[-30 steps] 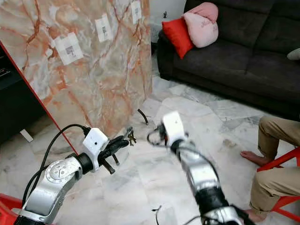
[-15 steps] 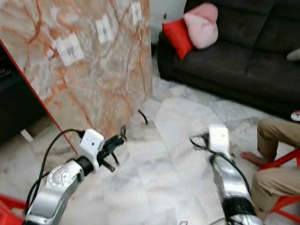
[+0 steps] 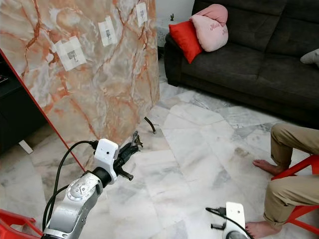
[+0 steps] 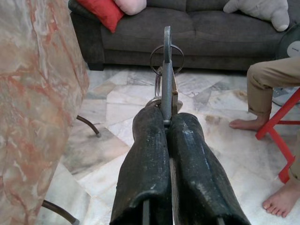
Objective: Hang keys on a hook
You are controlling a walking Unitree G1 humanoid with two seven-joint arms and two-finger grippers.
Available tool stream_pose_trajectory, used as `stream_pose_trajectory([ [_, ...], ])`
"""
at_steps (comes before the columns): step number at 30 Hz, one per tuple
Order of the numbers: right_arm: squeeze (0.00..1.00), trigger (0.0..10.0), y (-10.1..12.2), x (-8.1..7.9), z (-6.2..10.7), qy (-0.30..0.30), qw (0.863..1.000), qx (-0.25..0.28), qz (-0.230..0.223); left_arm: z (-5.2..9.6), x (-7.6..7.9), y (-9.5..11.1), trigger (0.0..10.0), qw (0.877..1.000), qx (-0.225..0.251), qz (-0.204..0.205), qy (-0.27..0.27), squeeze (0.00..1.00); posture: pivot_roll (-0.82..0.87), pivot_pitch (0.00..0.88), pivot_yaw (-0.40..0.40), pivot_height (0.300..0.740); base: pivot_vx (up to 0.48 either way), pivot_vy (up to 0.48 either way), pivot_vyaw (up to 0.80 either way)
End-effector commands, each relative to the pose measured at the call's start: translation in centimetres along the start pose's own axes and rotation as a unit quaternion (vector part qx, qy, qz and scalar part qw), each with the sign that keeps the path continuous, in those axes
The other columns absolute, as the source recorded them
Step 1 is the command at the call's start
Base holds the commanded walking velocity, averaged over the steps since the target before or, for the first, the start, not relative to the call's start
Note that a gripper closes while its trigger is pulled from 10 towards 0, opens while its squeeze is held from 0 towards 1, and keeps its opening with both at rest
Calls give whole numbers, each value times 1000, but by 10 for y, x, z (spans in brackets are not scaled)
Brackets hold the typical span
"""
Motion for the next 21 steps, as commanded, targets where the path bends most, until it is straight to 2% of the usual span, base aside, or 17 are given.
stream_pose_trajectory([
  [1,0,10000,-5,-5,0,5,1000,-8,-3,-2,5,2,10000,1000,3,-14,-8,0,2,0,-59,740,0,0,0],
  [3,0,10000,-10,-6,0,6,1000,-14,-15,-2,5,-2,10000,998,-18,-53,-13,0,-5,0,-50,740,0,0,0],
  [5,0,10000,-15,-4,1,4,1000,-20,-17,-2,1,-7,10000,997,-32,-69,-1,0,-7,0,-45,740,0,0,0],
  [13,0,10000,-34,10,4,-6,999,-44,-26,-4,8,-6,10000,996,-31,-78,-22,0,-9,0,-34,740,0,0,0],
  [21,0,10000,-40,5,5,-2,998,-53,-27,-7,5,-5,10000,996,-33,-80,-14,0,-13,0,-32,740,0,0,0],
])
Point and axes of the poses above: a point about 5 cm out from each wrist's last joint towards the gripper, its own z axis pointing back from the gripper into the wrist, its own y axis along the axis of the wrist's last joint, x = y × z, the point moved 3 cm from there along -z, pointing out of the wrist towards the gripper, and after that the axes turned 8 degrees about z, right-handed, at the moved point
